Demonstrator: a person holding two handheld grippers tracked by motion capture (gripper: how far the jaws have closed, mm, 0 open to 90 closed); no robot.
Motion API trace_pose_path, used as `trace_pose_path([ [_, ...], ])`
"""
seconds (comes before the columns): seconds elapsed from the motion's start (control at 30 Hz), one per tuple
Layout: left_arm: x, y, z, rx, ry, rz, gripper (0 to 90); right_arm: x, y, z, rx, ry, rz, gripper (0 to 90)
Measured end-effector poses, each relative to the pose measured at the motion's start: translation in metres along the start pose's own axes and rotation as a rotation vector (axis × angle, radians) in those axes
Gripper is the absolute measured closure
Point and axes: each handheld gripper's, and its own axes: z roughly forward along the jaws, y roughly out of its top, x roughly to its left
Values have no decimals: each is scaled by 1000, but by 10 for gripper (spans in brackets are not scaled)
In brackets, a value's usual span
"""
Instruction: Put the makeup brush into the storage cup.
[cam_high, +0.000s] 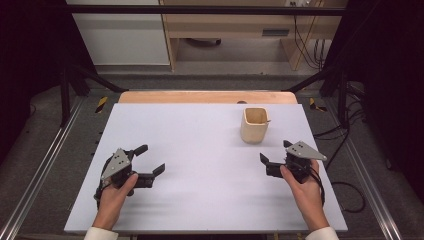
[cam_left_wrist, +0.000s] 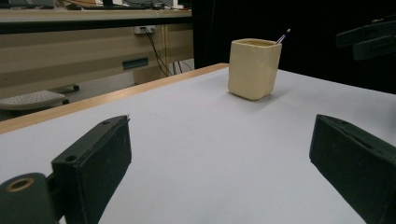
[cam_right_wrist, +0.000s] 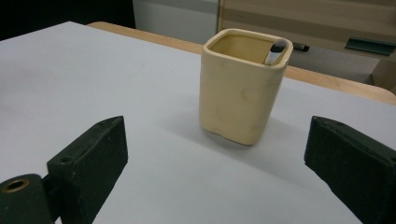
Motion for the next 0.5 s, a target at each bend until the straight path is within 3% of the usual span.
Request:
trace_pose_path([
  [0.5,1,-2,-6,6,4,3,49,6,-16,5,9,48,15,63],
])
